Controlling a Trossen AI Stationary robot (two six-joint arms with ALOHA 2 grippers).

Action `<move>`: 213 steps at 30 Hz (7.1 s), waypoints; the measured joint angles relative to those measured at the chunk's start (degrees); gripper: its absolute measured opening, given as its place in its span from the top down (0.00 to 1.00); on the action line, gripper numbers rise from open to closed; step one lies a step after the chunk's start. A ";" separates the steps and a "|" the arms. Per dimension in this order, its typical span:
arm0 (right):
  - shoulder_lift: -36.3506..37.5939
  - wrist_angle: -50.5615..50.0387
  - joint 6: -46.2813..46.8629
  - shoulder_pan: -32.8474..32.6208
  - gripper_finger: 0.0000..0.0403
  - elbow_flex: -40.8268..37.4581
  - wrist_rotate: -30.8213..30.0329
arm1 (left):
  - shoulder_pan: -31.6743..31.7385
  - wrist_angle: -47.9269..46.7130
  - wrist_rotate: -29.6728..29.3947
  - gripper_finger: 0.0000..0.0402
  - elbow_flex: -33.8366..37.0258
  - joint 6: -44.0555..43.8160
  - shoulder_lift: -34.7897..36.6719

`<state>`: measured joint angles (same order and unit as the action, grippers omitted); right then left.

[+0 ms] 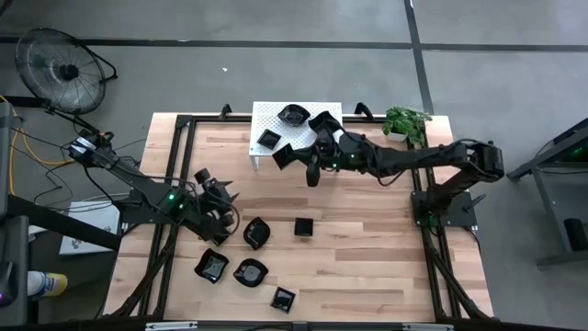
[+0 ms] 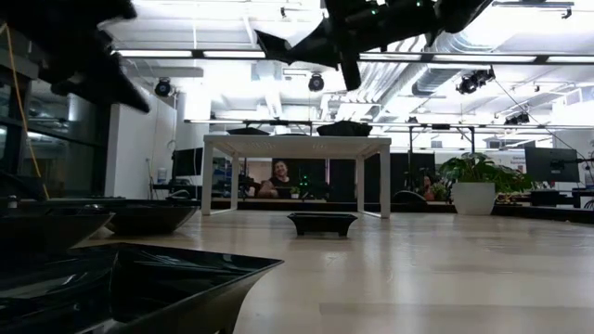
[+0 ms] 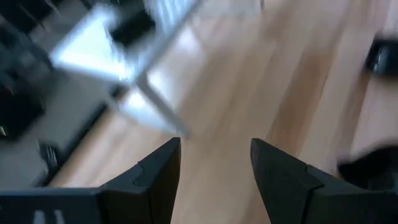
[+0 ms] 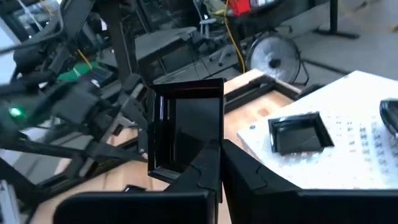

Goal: Pick & Place Mini shaped plates
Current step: Stack the black square plate on top of the black square plate on the shelf

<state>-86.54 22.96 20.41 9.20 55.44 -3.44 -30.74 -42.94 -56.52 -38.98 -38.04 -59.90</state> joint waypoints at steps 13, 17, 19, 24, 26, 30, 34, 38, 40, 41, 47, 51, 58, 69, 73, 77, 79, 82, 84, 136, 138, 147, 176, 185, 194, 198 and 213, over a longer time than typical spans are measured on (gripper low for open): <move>-0.86 8.01 -22.88 -7.66 0.99 0.00 -20.34 | 0.81 48.83 -21.04 0.53 0.00 48.40 -1.49; -4.21 14.90 -30.82 -9.80 0.98 0.00 -24.58 | 4.25 58.63 -11.87 0.53 -0.02 57.20 -4.90; -6.09 18.30 -34.23 -10.65 0.98 0.00 -26.60 | 5.91 62.56 -9.67 0.53 0.00 59.49 -6.97; -8.65 23.45 -41.17 -11.99 0.99 0.00 -31.38 | 8.61 69.42 -10.85 0.53 0.00 59.24 -9.94; -8.79 24.06 -42.26 -12.27 0.99 0.00 -31.78 | 9.31 71.63 -12.66 0.53 0.00 58.73 -10.35; -8.79 24.55 -42.48 -12.38 0.98 0.00 -31.62 | 11.89 74.91 -11.26 0.53 0.00 56.87 -10.45; -8.79 24.92 -42.52 -12.38 0.99 0.00 -30.76 | 15.32 74.89 -4.53 0.53 0.00 52.12 -10.49; -8.79 24.91 -43.37 -12.38 0.99 0.00 -30.99 | 17.75 74.63 -0.68 0.53 0.00 49.74 -10.51; -8.79 24.94 -43.42 -12.38 0.99 0.00 -30.99 | 18.14 75.59 0.37 0.53 0.00 49.72 -10.54; -8.79 24.94 -43.44 -12.35 0.99 0.00 -31.02 | 18.04 76.11 0.55 0.53 0.00 49.72 -10.54; -8.79 25.20 -44.80 -12.20 0.98 0.00 -33.02 | 18.01 76.30 0.24 0.56 0.00 49.56 -10.54; -8.79 26.76 -45.75 -12.20 0.98 0.00 -34.13 | 18.01 76.69 -1.07 0.61 0.00 49.11 -10.54; -8.79 27.97 -46.44 -11.50 0.99 0.00 -32.96 | 18.03 78.63 -1.13 0.66 0.00 49.58 -10.54; -8.77 28.55 -46.43 -10.74 0.99 0.00 -29.51 | 18.28 81.87 -1.22 0.66 -0.02 49.74 -10.54; -8.76 29.60 -46.44 -9.96 0.99 0.00 -28.96 | 19.99 82.92 1.82 0.66 -0.02 49.09 -10.54; -8.76 29.67 -46.47 -9.40 0.98 0.00 -28.57 | 21.18 82.68 3.42 0.66 -0.02 48.17 -10.54; -8.76 30.08 -47.49 -9.40 0.98 0.00 -28.50 | 21.13 83.11 3.19 0.66 -0.02 48.25 -10.54; -8.76 30.03 -48.90 -9.40 0.99 0.00 -28.27 | 21.11 83.49 3.20 0.66 -0.04 48.71 -10.54; -8.76 30.05 -49.00 -9.40 0.99 0.00 -28.71 | 21.11 83.47 3.06 0.66 -0.04 48.74 -10.54; -8.76 30.93 -50.26 -8.79 0.99 0.00 -27.89 | 21.11 83.54 4.57 0.96 -0.04 48.14 -10.54; -8.74 30.93 -50.24 -8.79 0.99 0.00 -27.73 | 21.11 83.54 4.69 0.92 -0.04 48.19 -10.54; -8.74 30.93 -49.53 -8.81 0.98 0.00 -26.82 | 21.11 83.56 4.71 0.75 -0.04 47.76 -10.54; -8.74 30.40 -49.39 -8.81 0.94 0.00 -26.01 | 21.11 83.32 2.76 1.00 -0.04 48.10 -10.51; -8.74 29.98 -49.39 -8.84 0.78 0.01 -26.40 | 21.11 83.30 2.87 1.00 -0.04 48.29 -10.54; -8.64 30.85 -53.84 -9.98 0.64 0.02 -34.33 | 21.11 83.44 -0.31 1.00 -0.04 50.67 -10.50; -7.45 29.97 -55.48 -10.95 0.62 0.02 -40.23 | 21.16 83.24 -1.78 1.00 -0.04 51.31 -9.89; 8.20 -12.71 -28.11 -13.77 0.62 0.07 -35.10 | 39.27 50.64 23.18 1.00 -0.86 32.45 4.18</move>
<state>-78.35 10.25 -7.70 -4.58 55.51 -38.55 8.53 7.71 -33.34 -39.85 -5.59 -55.71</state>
